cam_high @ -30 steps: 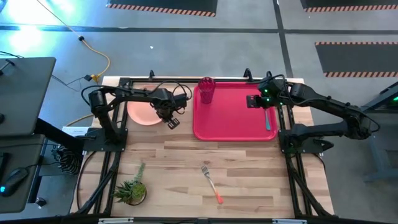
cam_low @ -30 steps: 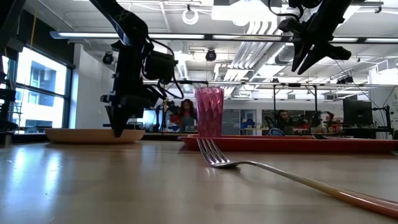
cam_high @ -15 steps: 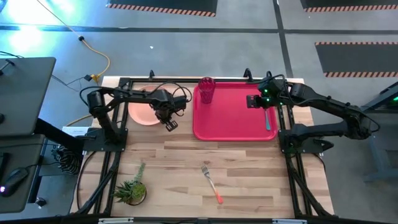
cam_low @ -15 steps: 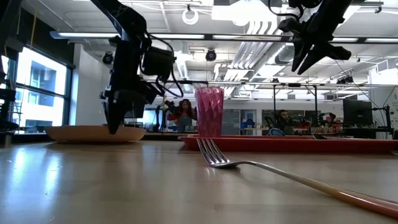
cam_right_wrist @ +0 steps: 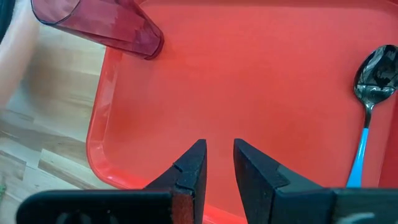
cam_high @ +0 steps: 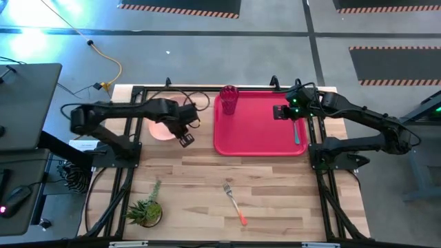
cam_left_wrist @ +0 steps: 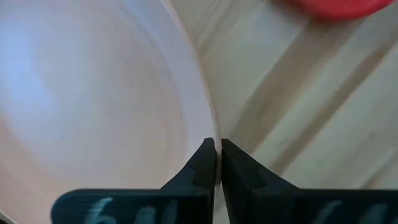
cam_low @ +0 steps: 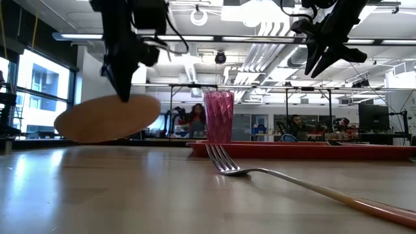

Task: Pick and place plate/cup/fork/spoon on tray
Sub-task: Put the orange plate on the center of the red tray

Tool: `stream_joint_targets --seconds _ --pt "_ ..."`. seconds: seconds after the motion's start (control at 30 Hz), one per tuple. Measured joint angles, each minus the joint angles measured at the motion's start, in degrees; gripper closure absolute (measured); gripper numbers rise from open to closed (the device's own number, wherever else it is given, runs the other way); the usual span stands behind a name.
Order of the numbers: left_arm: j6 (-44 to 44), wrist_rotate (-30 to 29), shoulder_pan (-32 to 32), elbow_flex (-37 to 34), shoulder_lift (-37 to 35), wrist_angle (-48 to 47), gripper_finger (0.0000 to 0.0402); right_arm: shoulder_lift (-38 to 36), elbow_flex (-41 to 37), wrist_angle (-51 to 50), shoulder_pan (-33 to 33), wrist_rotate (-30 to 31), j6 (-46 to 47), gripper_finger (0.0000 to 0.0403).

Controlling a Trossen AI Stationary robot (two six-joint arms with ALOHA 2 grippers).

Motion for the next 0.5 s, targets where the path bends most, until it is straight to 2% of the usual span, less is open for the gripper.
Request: stream_joint_targets --seconds 0.27,0.5 --pt "-3.3 -0.1 -0.9 0.0 -11.1 0.0 0.0398 0.0 0.0 0.0 0.0 0.0 0.2 0.0331" --pt "-0.4 -1.3 -2.6 0.0 -19.2 5.0 0.0398 0.0 0.0 0.0 0.0 0.2 1.2 0.0331"
